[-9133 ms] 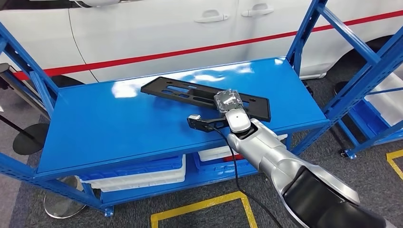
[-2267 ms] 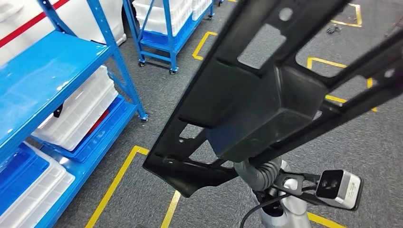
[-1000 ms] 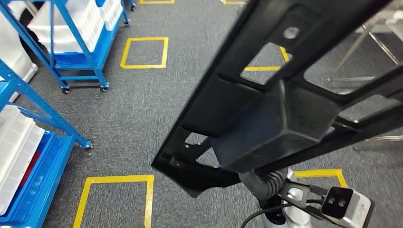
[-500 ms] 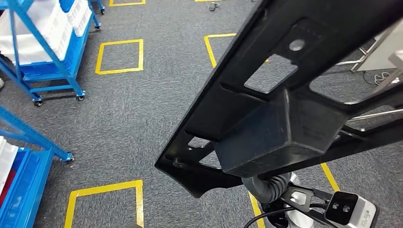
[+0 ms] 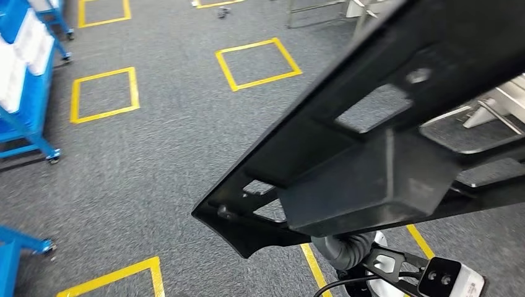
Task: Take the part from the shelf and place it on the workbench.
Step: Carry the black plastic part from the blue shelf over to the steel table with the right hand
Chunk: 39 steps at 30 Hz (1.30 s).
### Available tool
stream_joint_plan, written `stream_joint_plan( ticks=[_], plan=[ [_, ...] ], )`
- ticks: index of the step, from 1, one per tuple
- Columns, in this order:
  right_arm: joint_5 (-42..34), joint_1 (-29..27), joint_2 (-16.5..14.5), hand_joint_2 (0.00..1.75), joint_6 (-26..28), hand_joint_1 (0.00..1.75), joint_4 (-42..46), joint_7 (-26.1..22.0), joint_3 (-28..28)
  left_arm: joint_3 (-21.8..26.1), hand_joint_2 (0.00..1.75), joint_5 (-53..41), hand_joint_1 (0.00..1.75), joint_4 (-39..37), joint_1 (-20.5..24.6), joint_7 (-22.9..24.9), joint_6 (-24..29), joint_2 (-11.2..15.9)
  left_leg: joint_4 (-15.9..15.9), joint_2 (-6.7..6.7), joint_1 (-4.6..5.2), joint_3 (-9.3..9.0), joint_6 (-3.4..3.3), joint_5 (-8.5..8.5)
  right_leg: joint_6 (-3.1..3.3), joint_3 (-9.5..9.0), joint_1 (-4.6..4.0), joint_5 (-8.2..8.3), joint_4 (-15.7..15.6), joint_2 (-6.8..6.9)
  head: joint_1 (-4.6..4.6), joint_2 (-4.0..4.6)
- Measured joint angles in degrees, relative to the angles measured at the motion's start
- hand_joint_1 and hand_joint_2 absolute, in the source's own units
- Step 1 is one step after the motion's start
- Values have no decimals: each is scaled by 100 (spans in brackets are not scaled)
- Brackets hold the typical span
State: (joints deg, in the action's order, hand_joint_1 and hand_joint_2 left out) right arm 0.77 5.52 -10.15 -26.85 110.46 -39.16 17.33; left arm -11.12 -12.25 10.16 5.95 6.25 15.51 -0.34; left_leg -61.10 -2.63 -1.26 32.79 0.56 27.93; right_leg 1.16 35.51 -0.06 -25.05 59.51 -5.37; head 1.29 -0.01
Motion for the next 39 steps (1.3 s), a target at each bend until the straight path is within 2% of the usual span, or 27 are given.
stream_joint_plan(
  ticks=[2, 3, 4, 6, 8, 9, 10, 11, 12, 13, 15, 17, 19, 21, 23, 24, 25, 26, 27, 28, 30, 32, 34, 35, 36, 38, 39],
  plan=[
    [-9, 16, -1, 175, -1, 175, -20, 14, 90, 33, 175, 50, 0, 0, -11, -8, -1, 28, 179, -100, 27, -67, -23, 5, -66, 42, 28, 16, 11, -100, 0, 0],
    [-45, 37, -2, 175, -29, 175, -40, 23, 133, 54, 175, 84, 0, 0, -12, 3, 12, 33, 209, -61, 31, -85, -42, -2, -105, 51, 40, 30, -3, -148, -1, 0],
    [-106, 73, -2, 175, -77, 175, -75, 29, 175, 80, 175, 131, 0, 0, -18, 17, 29, 38, 251, -7, 27, -113, -70, -25, -138, 56, 38, 27, 2, -122, -1, 1],
    [-248, 199, -3, 175, -212, 175, -191, 35, 257, 154, 175, 246, 0, 0, -81, 53, 82, 48, 339, 131, -2, -167, -133, -76, -200, 159, 21, -115, 211, 119, 31, 0],
    [-355, 333, -9, 175, -346, 175, -386, 33, 334, 241, 175, 331, 0, 0, -183, 74, 149, 55, 370, 285, 0, -186, -166, -89, -254, 466, 50, -442, 833, 402, 62, 0],
    [-387, 376, -12, 175, -393, 175, -493, 29, 365, 279, 175, 351, 0, 0, -221, 78, 176, 52, 370, 357, 2, -184, -170, -84, -278, 641, 75, -576, 1178, 454, 63, 1],
    [-409, 403, -15, 175, -427, 175, -592, 26, 389, 311, 175, 363, 0, 0, -244, 79, 198, 47, 368, 419, 1, -184, -164, -77, -298, 754, 100, -620, 1397, 483, 65, 1],
    [-423, 424, -19, 175, -445, 175, -672, 23, 404, 337, 175, 372, 0, 0, -255, 79, 214, 38, 367, 476, -2, -189, -154, -66, -314, 768, 121, -560, 1421, 507, 65, 1],
    [-433, 449, -26, 175, -455, 175, -730, 22, 416, 357, 175, 379, 0, 0, -257, 79, 223, 27, 365, 529, -7, -201, -137, -53, -323, 662, 137, -405, 1216, 541, 66, 1],
    [-441, 480, -38, 175, -462, 175, -775, 22, 426, 374, 175, 385, 0, 0, -258, 79, 231, 19, 364, 579, -10, -222, -113, -35, -322, 462, 144, -205, 843, 611, 66, 1],
    [-455, 550, -66, 175, -478, 175, -837, 21, 448, 396, 175, 395, 0, 0, -261, 78, 244, 10, 361, 669, 8, -264, -47, 9, -276, 95, 94, 18, 150, 822, 63, 0],
    [-492, 597, -87, 175, -510, 175, -892, 22, 465, 425, 175, 418, 0, 1, -256, 63, 289, 8, 365, 756, 33, -299, 24, 45, -205, -2, 33, 8, -64, 885, 55, 0],
    [-555, 629, -99, 175, -539, 175, -948, 24, 466, 465, 175, 428, 0, 5, -242, -5, 357, -1, 373, 820, 24, -342, 90, 81, -129, -5, 35, 16, -92, 752, 52, -1],
    [-615, 665, -111, 175, -521, 175, -991, 16, 437, 490, 175, 354, 0, 11, -236, -123, 361, -10, 160, 659, 4, -278, 130, 239, -50, -41, 65, 35, -143, 636, 42, -1],
    [-640, 646, -121, 175, -447, 175, -993, -2, 339, 463, 175, 166, 0, 13, -222, -208, 283, -12, -512, 404, 0, 43, 133, 581, 0, -62, 72, 36, -163, 528, 19, 0],
    [-628, 587, -120, 175, -403, 175, -962, -16, 255, 423, 175, 39, 0, 13, -198, -201, 222, -12, -913, 344, 3, 253, 132, 737, 13, -64, 62, 31, -160, 473, 11, 0],
    [-605, 495, -112, 175, -373, 175, -905, -32, 146, 366, 175, -90, 0, 12, -160, -158, 153, -11, -1209, 317, 6, 423, 132, 804, 20, -68, 52, 26, -155, 409, 8, 1],
    [-576, 382, -104, 175, -366, 175, -823, -49, 25, 303, 175, -201, 0, 11, -117, -86, 88, -11, -1302, 304, 7, 506, 128, 748, 21, -73, 44, 21, -146, 336, 8, 0],
    [-549, 272, -97, 175, -389, 175, -729, -61, -99, 240, 175, -290, 0, 11, -77, -2, 32, -9, -1173, 289, 5, 491, 121, 578, 17, -77, 42, 14, -131, 257, 8, 0],
    [-526, 188, -93, 175, -431, 175, -644, -68, -212, 191, 175, -341, 0, 11, -38, 73, -8, -7, -857, 238, 0, 389, 110, 334, 4, -79, 46, 3, -111, 175, 8, 0],
    [-482, 118, -94, 175, -507, 175, -548, -63, -378, 126, 175, -371, 0, 9, 25, 160, -69, -2, -156, -40, -25, 136, 81, -11, -41, -47, 50, -23, -46, 12, 9, 0],
    [-440, 118, -94, 175, -521, 175, -540, -32, -464, 94, 175, -353, 0, 7, 90, 186, -112, -2, 142, -223, -27, 27, 47, -64, -110, 14, 66, -18, -7, -129, 9, -1],
    [-421, 120, -93, 175, -494, 175, -559, -3, -504, 77, 175, -327, 0, 7, 150, 185, -134, -15, 184, -117, -19, 3, -14, -74, -188, 50, 89, 12, -17, -251, 5, -1],
    [-419, 125, -93, 175, -474, 175, -570, 2, -522, 72, 175, -316, 0, 7, 161, 182, -140, -23, 214, -49, -24, -19, -52, -90, -220, 67, 81, -8, 13, -191, 14, -1],
    [-418, 138, -93, 175, -453, 175, -580, 1, -536, 69, 175, -310, 0, 7, 156, 177, -144, -32, 250, 29, -31, -45, -97, -107, -252, 118, 74, -78, 122, -58, 32, 0],
    [-413, 158, -91, 175, -389, 175, -606, -1, -555, 69, 175, -308, 0, 7, 127, 177, -145, -37, 294, 174, -18, -77, -155, -119, -305, 393, 67, -370, 685, 317, 68, 1],
    [-410, 158, -89, 175, -341, 175, -623, -1, -558, 69, 175, -311, 0, 7, 118, 184, -149, -38, 297, 242, -7, -79, -172, -115, -329, 580, 81, -522, 1047, 419, 77, 1]
  ],
)
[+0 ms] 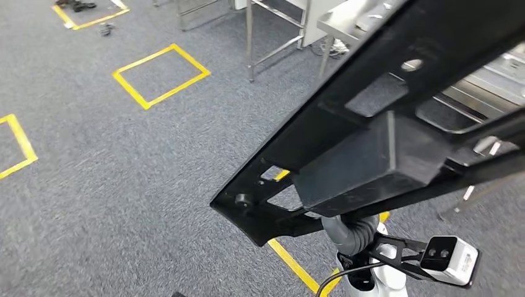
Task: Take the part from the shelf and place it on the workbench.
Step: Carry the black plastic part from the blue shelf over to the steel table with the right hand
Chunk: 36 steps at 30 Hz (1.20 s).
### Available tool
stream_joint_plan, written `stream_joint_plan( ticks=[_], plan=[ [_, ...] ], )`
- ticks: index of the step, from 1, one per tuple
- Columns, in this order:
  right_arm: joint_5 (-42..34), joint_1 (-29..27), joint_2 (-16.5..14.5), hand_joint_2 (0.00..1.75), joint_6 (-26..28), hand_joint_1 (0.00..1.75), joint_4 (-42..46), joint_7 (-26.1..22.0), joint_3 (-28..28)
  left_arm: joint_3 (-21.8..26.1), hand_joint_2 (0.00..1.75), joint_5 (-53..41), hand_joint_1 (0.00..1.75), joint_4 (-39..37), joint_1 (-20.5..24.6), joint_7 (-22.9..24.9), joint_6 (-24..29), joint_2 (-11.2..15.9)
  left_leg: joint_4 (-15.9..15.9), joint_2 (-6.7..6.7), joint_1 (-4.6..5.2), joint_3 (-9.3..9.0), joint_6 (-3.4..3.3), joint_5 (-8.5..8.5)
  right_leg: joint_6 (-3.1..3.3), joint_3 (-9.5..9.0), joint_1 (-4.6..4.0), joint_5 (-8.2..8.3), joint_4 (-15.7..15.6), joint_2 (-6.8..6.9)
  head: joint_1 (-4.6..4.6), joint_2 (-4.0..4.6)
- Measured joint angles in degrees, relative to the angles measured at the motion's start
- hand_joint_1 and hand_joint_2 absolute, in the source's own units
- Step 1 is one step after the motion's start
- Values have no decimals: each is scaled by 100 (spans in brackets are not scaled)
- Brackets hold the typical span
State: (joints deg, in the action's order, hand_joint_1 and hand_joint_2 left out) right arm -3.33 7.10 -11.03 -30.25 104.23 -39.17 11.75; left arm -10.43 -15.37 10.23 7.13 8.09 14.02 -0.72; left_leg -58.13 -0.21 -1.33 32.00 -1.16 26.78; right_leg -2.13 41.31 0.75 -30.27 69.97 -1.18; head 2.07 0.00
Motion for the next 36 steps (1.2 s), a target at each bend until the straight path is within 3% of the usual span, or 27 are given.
stream_joint_plan(
  ticks=[2, 3, 6, 8, 12, 13, 15, 17, 18, 20, 21, 22, 25, 27, 29, 30, 31, 33, 34, 35, 36],
  plan=[
    [1, -16, 11, 175, 138, 175, -37, 14, -3, 0, 175, -6, 0, 0, 9, 35, -16, 1, -4, 92, 9, -1, 0, 12, -33, 216, 32, -79, 407, 71, 1, 0],
    [-1, -19, 16, 175, 209, 175, -52, 27, -5, 0, 175, -7, 0, 0, 24, 54, -27, 0, -5, 126, 9, -6, 6, 18, -38, 161, 45, 31, 302, 84, 0, -1],
    [7, 3, 25, 175, 351, 175, -69, 100, -14, 0, 175, -5, 0, 0, 87, 84, -57, -16, -6, 175, 19, -38, 54, 60, 21, -416, 35, 475, -759, 157, 0, -1],
    [15, 29, 26, 175, 388, 175, -73, 139, -15, 0, 175, -3, 0, 0, 116, 84, -69, -34, -1, 187, 31, -54, 117, 91, 93, -614, -9, 509, -1126, 194, -2, 0],
    [19, 62, 28, 175, 403, 175, -66, 170, -17, 0, 175, -3, 0, 10, 151, 73, -72, -65, -77, 194, 24, -80, 261, 197, 278, -768, -8, 388, -1255, 137, -18, -2],
    [21, 76, 28, 175, 400, 175, -63, 184, -15, 0, 175, -3, 0, 14, 155, 68, -71, -67, -299, 166, 24, 20, 272, 271, 326, -848, 5, 369, -1296, 126, -31, -2],
    [61, 92, 30, 175, 392, 175, -65, 210, 0, 3, 175, 5, 0, 13, 144, 58, -71, -66, -1085, 101, 16, 475, 271, 507, 390, -973, 0, 280, -1314, 114, -53, -2],
    [142, 82, 43, 175, 400, 175, -62, 210, 46, 7, 175, 3, 0, 13, 141, 47, -82, -66, -1667, 78, 16, 921, 279, 548, 388, -1119, -14, 169, -1308, 91, -60, -1],
    [180, 77, 51, 175, 409, 175, -59, 200, 79, 9, 175, -1, 0, 13, 141, 42, -89, -66, -1653, 76, 15, 1001, 281, 392, 373, -1209, -14, 104, -1306, 73, -62, 0],
    [248, 76, 69, 175, 427, 175, -44, 180, 155, 9, 175, -16, 0, 12, 126, 42, -96, -67, -1024, 73, 13, 866, 265, -191, 333, -1426, -7, -59, -1308, 34, -63, 0],
    [268, 77, 79, 175, 434, 175, -36, 169, 186, 9, 175, -21, 0, 8, 104, 42, -101, -67, -709, 65, 23, 756, 251, -404, 304, -1506, -9, -140, -1310, 14, -65, -1],
    [291, 77, 87, 175, 442, 175, -27, 159, 215, 8, 175, -27, 0, 3, 92, 42, -104, -67, -422, 60, 37, 633, 231, -484, 268, -1561, -12, -207, -1315, -5, -73, -1],
    [359, 95, 110, 175, 459, 175, 10, 127, 295, 6, 175, -51, 0, -3, 114, 42, -117, -72, -120, 50, 65, 422, 132, -231, 151, -1599, -17, -228, -1275, -29, -91, -2],
    [378, 141, 125, 175, 472, 175, 31, 124, 350, 6, 175, -61, 0, -2, 123, 44, -121, -85, 14, 42, 44, 242, 58, -124, 91, -1359, -7, 24, -802, 4, -84, -2],
    [382, 176, 153, 175, 515, 175, 28, 145, 397, 7, 175, -62, 0, -2, 104, 45, -117, -93, 196, 40, 26, -45, 18, -21, 51, -821, 3, 205, -53, 46, -75, -2],
    [381, 182, 170, 175, 549, 175, 21, 166, 418, 7, 175, -63, 0, -2, 89, 44, -114, -92, 283, 38, 24, -206, 11, 40, 38, -543, 5, 126, 226, 58, -75, -2],
    [381, 181, 188, 175, 581, 175, 13, 187, 437, 7, 175, -66, 0, -2, 72, 44, -113, -92, 365, 29, 23, -375, 12, 108, 27, -306, 8, -77, 368, 60, -75, -2],
    [378, 182, 218, 175, 627, 175, 5, 213, 473, 5, 175, -72, 0, -2, 37, 45, -114, -94, 503, 5, 21, -745, 28, 266, 15, 24, 9, -515, 290, 66, -75, -2],
    [377, 182, 232, 175, 639, 175, 5, 214, 489, 5, 175, -74, 0, -2, 23, 45, -114, -96, 555, -8, 19, -942, 41, 366, 22, 119, 8, -554, 71, 73, -76, -2],
    [375, 182, 244, 175, 645, 175, 5, 215, 505, 4, 175, -76, 0, -2, 13, 45, -114, -98, 590, -16, 18, -1127, 54, 477, 41, 172, 5, -354, -236, 81, -75, -1],
    [375, 179, 259, 175, 650, 175, 2, 216, 519, 4, 175, -77, 0, -4, 3, 45, -114, -98, 600, -22, 23, -1312, 72, 608, 73, 209, -9, 177, -626, 99, -72, -1]
  ],
)
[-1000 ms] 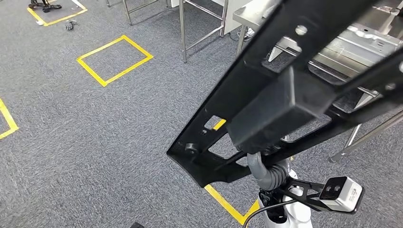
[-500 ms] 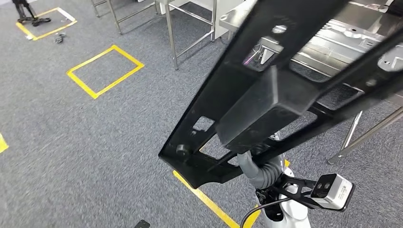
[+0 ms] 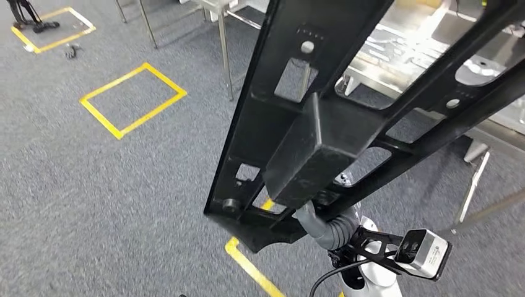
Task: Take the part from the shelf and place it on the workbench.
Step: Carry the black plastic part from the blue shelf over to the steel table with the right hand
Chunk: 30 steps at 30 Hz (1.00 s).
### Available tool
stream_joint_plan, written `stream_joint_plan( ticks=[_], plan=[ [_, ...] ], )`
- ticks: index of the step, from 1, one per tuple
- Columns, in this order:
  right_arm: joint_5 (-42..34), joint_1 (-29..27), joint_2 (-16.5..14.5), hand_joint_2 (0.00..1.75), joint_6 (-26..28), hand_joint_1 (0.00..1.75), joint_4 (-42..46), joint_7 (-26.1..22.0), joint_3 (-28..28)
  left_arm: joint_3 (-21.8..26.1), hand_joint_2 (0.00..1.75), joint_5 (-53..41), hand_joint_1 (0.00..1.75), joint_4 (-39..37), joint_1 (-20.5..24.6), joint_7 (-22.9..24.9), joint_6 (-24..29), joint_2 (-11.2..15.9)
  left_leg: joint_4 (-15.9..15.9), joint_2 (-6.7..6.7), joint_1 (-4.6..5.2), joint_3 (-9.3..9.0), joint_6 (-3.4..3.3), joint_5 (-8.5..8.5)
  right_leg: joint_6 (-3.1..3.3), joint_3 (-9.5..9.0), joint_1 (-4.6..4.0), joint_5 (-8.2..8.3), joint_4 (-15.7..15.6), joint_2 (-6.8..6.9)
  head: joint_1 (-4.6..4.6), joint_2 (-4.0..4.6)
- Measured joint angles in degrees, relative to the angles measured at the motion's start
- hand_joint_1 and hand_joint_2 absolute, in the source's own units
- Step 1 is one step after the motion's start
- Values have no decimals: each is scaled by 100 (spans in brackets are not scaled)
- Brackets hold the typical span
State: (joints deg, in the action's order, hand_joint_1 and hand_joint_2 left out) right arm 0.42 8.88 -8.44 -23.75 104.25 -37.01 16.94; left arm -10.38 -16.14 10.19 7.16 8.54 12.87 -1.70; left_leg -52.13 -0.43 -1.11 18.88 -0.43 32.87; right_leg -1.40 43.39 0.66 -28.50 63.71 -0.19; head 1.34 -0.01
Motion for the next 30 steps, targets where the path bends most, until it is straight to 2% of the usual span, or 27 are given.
stream_joint_plan(
  ticks=[1, 2, 3, 4, 5, 6, 7, 8, 9, 10, 11, 12, 13, 14, 16, 17, 18, 20, 22, 24, 26, 27, 28, 29, 30],
  plan=[
    [-2, -3, 15, 175, 3, 175, -7, 1, 9, 0, 175, -1, 0, -2, -8, 0, 0, -3, -14, -11, 7, -144, 33, 129, 43, 19, -22, 519, -278, 16, -5, -1],
    [-1, -6, 27, 175, 7, 175, -12, 8, 19, 0, 175, -3, 0, -4, -8, 2, 0, -6, -24, -15, 13, -245, 82, 255, 94, 28, -48, 937, -414, 21, -14, -1],
    [-3, -1, 35, 175, 13, 175, -7, 18, 31, -1, 175, -10, 0, -5, 4, 1, 0, -8, -41, -14, 9, -325, 131, 351, 148, 39, -79, 1157, -439, 19, -23, -1],
    [-10, 20, 38, 175, 19, 175, 9, 29, 47, -2, 175, -21, 0, -3, 36, -3, -4, -12, -124, -14, 0, -319, 185, 352, 206, 24, -103, 1078, -345, 0, -36, -2],
    [-17, 48, 33, 175, 23, 175, 36, 45, 72, -3, 175, -32, 0, -1, 76, -12, -9, -13, -323, -6, -17, -236, 228, 282, 261, -12, -107, 1001, -316, -19, -39, -2],
    [-28, 79, 30, 175, 26, 175, 62, 54, 99, -5, 175, -41, 0, 2, 106, -23, -13, -16, -692, 0, -31, -55, 252, 130, 310, -73, -109, 927, -343, -28, -44, -2],
    [-37, 101, 27, 175, 25, 175, 77, 61, 126, -7, 175, -46, 0, 2, 128, -34, -18, -20, -1154, 0, -35, 219, 274, -7, 352, -158, -103, 873, -388, -34, -48, -2],
    [-41, 108, 25, 175, 24, 175, 83, 72, 148, -8, 175, -47, 0, 2, 134, -42, -19, -24, -1596, 2, -40, 516, 282, -17, 378, -248, -92, 817, -436, -37, -50, -2],
    [-42, 109, 25, 175, 23, 175, 82, 79, 164, -9, 175, -48, 0, 2, 134, -45, -21, -26, -1927, 3, -38, 796, 287, 115, 395, -339, -94, 751, -461, -46, -54, -2],
    [-42, 107, 25, 175, 23, 175, 81, 86, 174, -10, 175, -48, 0, 2, 135, -48, -22, -28, -2098, 4, -37, 1026, 293, 383, 402, -424, -95, 686, -471, -69, -53, -2],
    [-43, 106, 25, 175, 23, 175, 81, 94, 180, -10, 175, -48, 0, 2, 127, -47, -24, -28, -2151, 4, -36, 1210, 301, 662, 401, -506, -99, 620, -474, -102, -53, -2],
    [-46, 106, 25, 175, 20, 175, 81, 100, 187, -10, 175, -47, 0, 2, 114, -47, -25, -27, -2096, 4, -34, 1345, 305, 842, 399, -584, -103, 559, -473, -141, -53, -2],
    [-53, 106, 26, 175, 13, 175, 81, 108, 195, -10, 175, -45, 0, 2, 100, -47, -25, -27, -1932, 2, -33, 1432, 302, 836, 394, -659, -108, 505, -473, -184, -53, -1],
    [-64, 107, 26, 175, 0, 175, 81, 120, 203, -9, 175, -44, 0, 2, 88, -47, -25, -27, -1662, -12, -27, 1471, 286, 605, 388, -725, -114, 457, -473, -221, -52, -1],
    [-92, 109, 29, 175, -29, 175, 76, 149, 225, -9, 175, -43, 0, -2, 65, -48, -21, -22, -1014, -108, -5, 1489, 212, -148, 364, -803, -117, 387, -464, -299, -49, -1],
    [-107, 112, 32, 175, -41, 175, 71, 163, 234, -9, 175, -43, 0, -5, 58, -47, -19, -19, -805, -156, 13, 1490, 170, -409, 342, -808, -117, 361, -452, -337, -48, -1],
    [-119, 114, 35, 175, -55, 175, 66, 179, 244, -9, 175, -42, 0, -8, 58, -49, -18, -16, -705, -189, 30, 1494, 126, -550, 312, -799, -111, 342, -440, -375, -48, -1],
    [-142, 125, 41, 175, -84, 175, 66, 195, 260, -8, 175, -39, 0, -7, 83, -52, -17, -27, -672, -154, 33, 1465, 54, -590, 241, -790, -113, 316, -438, -443, -50, -1],
    [-165, 147, 48, 175, -112, 175, 69, 201, 268, -7, 175, -40, 0, -5, 102, -57, -14, -46, -582, -71, -1, 1388, -10, -640, 171, -759, -124, 222, -335, -360, -37, 0],
    [-184, 179, 64, 175, -127, 175, 67, 200, 274, -7, 175, -43, 0, -4, 100, -65, -6, -52, -519, 19, -16, 1318, -52, -642, 102, -516, -100, -48, 170, -162, -15, 0],
    [-192, 193, 89, 175, -127, 175, 63, 197, 278, -7, 175, -45, 0, -4, 89, -76, -2, -51, -516, 107, -15, 1290, -64, -609, 43, -140, -40, -291, 841, -57, -7, 0],
    [-192, 192, 102, 175, -122, 175, 62, 194, 279, -7, 175, -48, 0, -4, 84, -81, -2, -51, -519, 152, -16, 1274, -59, -587, 18, -35, -10, -284, 992, -33, -7, 0],
    [-187, 192, 113, 175, -114, 175, 61, 191, 280, -7, 175, -54, 0, -4, 81, -84, -2, -52, -522, 196, -18, 1253, -48, -563, 0, -43, 14, -167, 923, -11, -6, 0],
    [-179, 193, 122, 175, -105, 175, 62, 187, 283, -7, 175, -60, 0, -4, 81, -85, -2, -54, -526, 236, -22, 1225, -33, -536, -9, -160, 31, 23, 660, 24, -6, -1],
    [-168, 196, 129, 175, -96, 175, 66, 181, 286, -7, 175, -69, 0, -4, 83, -85, -3, -55, -529, 279, -23, 1186, -10, -503, -11, -353, 37, 222, 254, 102, -5, 0]
  ],
)
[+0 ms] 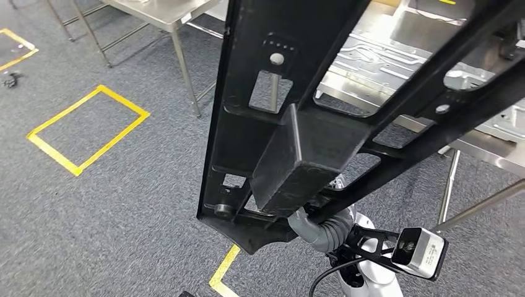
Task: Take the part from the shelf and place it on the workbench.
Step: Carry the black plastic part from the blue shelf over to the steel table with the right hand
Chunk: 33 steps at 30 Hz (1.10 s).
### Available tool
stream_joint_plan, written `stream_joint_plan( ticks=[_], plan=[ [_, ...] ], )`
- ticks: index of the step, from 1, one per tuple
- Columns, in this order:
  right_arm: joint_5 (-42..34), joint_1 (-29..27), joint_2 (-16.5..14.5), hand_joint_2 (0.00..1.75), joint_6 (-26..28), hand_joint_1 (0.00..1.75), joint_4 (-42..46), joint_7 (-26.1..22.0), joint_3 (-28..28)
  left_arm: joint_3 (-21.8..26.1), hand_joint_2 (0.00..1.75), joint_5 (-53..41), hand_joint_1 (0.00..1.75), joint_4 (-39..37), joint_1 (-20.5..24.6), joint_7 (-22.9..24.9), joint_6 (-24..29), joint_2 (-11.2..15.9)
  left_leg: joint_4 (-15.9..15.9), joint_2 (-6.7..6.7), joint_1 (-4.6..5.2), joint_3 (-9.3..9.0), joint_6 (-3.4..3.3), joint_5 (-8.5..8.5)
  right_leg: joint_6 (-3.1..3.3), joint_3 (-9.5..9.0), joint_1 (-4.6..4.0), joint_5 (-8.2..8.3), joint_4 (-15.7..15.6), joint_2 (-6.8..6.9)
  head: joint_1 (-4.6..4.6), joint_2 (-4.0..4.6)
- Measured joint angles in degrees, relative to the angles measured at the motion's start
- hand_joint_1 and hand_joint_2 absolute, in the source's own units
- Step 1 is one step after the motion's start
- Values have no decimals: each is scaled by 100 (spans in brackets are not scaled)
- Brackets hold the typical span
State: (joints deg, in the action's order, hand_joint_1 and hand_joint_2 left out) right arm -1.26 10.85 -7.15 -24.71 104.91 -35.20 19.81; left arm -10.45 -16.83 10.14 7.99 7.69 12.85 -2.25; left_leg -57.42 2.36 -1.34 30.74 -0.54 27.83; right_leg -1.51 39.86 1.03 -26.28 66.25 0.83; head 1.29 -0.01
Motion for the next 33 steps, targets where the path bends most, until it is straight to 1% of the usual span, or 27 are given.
stream_joint_plan(
  ticks=[1, 2, 3, 5, 7, 8, 9, 11, 12, 13, 14, 15, 17, 18, 19, 20, 21, 22, 23, 25, 26, 27, 28, 29, 31, 32, 33],
  plan=[
    [11, 4, 3, 175, 7, 175, 4, -4, 4, 0, 175, -9, 0, 0, 3, 0, -1, 0, -2, 36, 10, -34, 30, 33, 10, -182, -19, 134, -357, 91, 1, 0],
    [21, 8, 5, 175, 11, 175, 10, -8, 8, 0, 175, -15, 0, 0, 7, 0, -1, 1, -2, 70, 20, -61, 62, 62, 30, -307, -39, 203, -605, 149, -2, -1],
    [30, 12, 6, 175, 17, 175, 15, -10, 10, 0, 175, -23, 0, 0, 11, 0, -2, 1, 1, 105, 33, -85, 97, 87, 55, -372, -63, 211, -737, 179, -3, 0],
    [54, 12, 8, 175, 29, 175, 36, -12, 13, 0, 175, -31, 0, 1, 22, 0, -3, 2, 25, 185, 43, -131, 164, 120, 121, -378, -85, 189, -753, 87, -6, 0],
    [78, 17, 8, 175, 36, 175, 81, -8, 23, 0, 175, -33, 0, 3, 36, 0, -1, 3, -67, 138, 26, -137, 216, 227, 191, -423, -62, 191, -803, -8, -9, 0],
    [84, 25, 7, 175, 37, 175, 104, -4, 37, 0, 175, -33, 0, 4, 40, 0, 1, 4, -269, 57, 16, -57, 230, 354, 228, -449, -44, 196, -829, -50, -14, 0],
    [89, 31, 5, 175, 38, 175, 121, 1, 53, 0, 175, -33, 0, 4, 39, 0, 2, 5, -583, -46, 7, 91, 234, 520, 256, -468, -37, 195, -841, -92, -20, 0],
    [97, 32, 4, 175, 42, 175, 129, 9, 83, 2, 175, -29, 0, 4, 30, -2, 3, 8, -1350, -158, 5, 502, 241, 816, 292, -475, -49, 183, -839, -191, -28, 0],
    [103, 28, 5, 175, 44, 175, 129, 13, 92, 3, 175, -28, 0, 4, 30, -4, 3, 9, -1571, -176, 6, 647, 243, 836, 296, -478, -58, 178, -834, -253, -28, 0],
    [111, 27, 5, 175, 46, 175, 129, 16, 101, 5, 175, -28, 0, 4, 34, -5, 3, 10, -1605, -185, 7, 705, 239, 750, 295, -483, -66, 172, -826, -317, -28, 1],
    [118, 27, 5, 175, 46, 175, 131, 19, 110, 7, 175, -27, 0, 4, 36, -7, 3, 10, -1407, -201, 7, 653, 227, 557, 287, -491, -70, 165, -813, -386, -28, 1],
    [123, 29, 5, 175, 46, 175, 134, 22, 120, 7, 175, -31, 0, 4, 36, -7, 4, 12, -1052, -258, 7, 524, 206, 310, 276, -497, -71, 154, -796, -452, -28, 1],
    [127, 37, 4, 175, 45, 175, 142, 31, 141, 9, 175, -31, 0, 3, 20, -7, 7, 25, -388, -496, 3, 273, 152, 6, 232, -480, -74, 132, -750, -576, -26, 0],
    [127, 42, 4, 175, 45, 175, 145, 35, 149, 10, 175, -29, 0, 3, 14, -8, 9, 31, -213, -590, 9, 208, 128, -40, 200, -459, -66, 129, -734, -627, -25, 0],
    [128, 46, 4, 175, 47, 175, 146, 39, 155, 11, 175, -26, 0, 2, 12, -11, 11, 36, -154, -631, 20, 187, 106, -27, 160, -439, -55, 134, -730, -676, -25, -1],
    [128, 49, 4, 175, 49, 175, 148, 42, 158, 12, 175, -24, 0, 2, 16, -14, 13, 34, -126, -592, 26, 174, 83, -37, 116, -426, -46, 147, -738, -727, -25, -1],
    [128, 48, 5, 175, 53, 175, 155, 43, 159, 13, 175, -22, 0, 3, 23, -16, 14, 29, -101, -538, 23, 158, 49, -57, 79, -422, -38, 149, -735, -722, -25, -1],
    [128, 55, 7, 175, 57, 175, 165, 45, 159, 13, 175, -21, 0, 3, 26, -20, 17, 26, -68, -486, 13, 137, 14, -79, 46, -404, -43, 118, -692, -646, -15, -1],
    [128, 68, 9, 175, 61, 175, 176, 48, 161, 13, 175, -20, 0, 4, 24, -22, 20, 22, -32, -420, 2, 117, -27, -98, 16, -338, -49, 25, -547, -519, -2, 0],
    [127, 89, 14, 175, 66, 175, 190, 53, 164, 15, 175, -10, 0, 4, 0, -25, 25, 22, -3, -292, 5, 97, -75, -107, -30, -45, -39, -301, 56, -240, 26, 1],
    [126, 89, 17, 175, 67, 175, 190, 56, 166, 16, 175, -4, 0, 3, -15, -26, 25, 23, -4, -221, 11, 98, -87, -102, -50, 145, -25, -461, 427, -177, 30, 0],
    [127, 84, 21, 175, 68, 175, 190, 61, 166, 18, 175, 0, 0, 3, -28, -26, 25, 24, -5, -158, 15, 97, -85, -96, -66, 283, -13, -543, 695, -149, 32, 0],
    [127, 80, 26, 175, 69, 175, 190, 68, 166, 19, 175, 4, 0, 2, -39, -26, 25, 23, -7, -94, 16, 94, -80, -87, -78, 335, -4, -524, 786, -130, 32, 0],
    [128, 79, 28, 175, 69, 175, 190, 75, 166, 20, 175, 4, 0, 3, -43, -26, 25, 23, -10, -33, 16, 84, -70, -76, -80, 256, 1, -392, 632, -103, 32, 0],
    [128, 85, 29, 175, 69, 175, 192, 86, 167, 20, 175, 4, 0, 4, -46, -26, 25, 22, -14, 72, 20, 45, -33, -42, -49, -162, -11, -33, -149, 69, 33, 1],
    [128, 90, 29, 175, 69, 175, 193, 90, 167, 20, 175, 4, 0, 4, -45, -26, 25, 22, -17, 115, 32, 25, -4, -20, -18, -355, -33, 88, -508, 158, 30, 1],
    [128, 95, 29, 175, 69, 175, 194, 92, 168, 20, 175, 4, 0, 4, -45, -27, 25, 23, -17, 153, 43, 9, 27, -1, 17, -468, -56, 135, -725, 216, 28, 1]
  ],
)
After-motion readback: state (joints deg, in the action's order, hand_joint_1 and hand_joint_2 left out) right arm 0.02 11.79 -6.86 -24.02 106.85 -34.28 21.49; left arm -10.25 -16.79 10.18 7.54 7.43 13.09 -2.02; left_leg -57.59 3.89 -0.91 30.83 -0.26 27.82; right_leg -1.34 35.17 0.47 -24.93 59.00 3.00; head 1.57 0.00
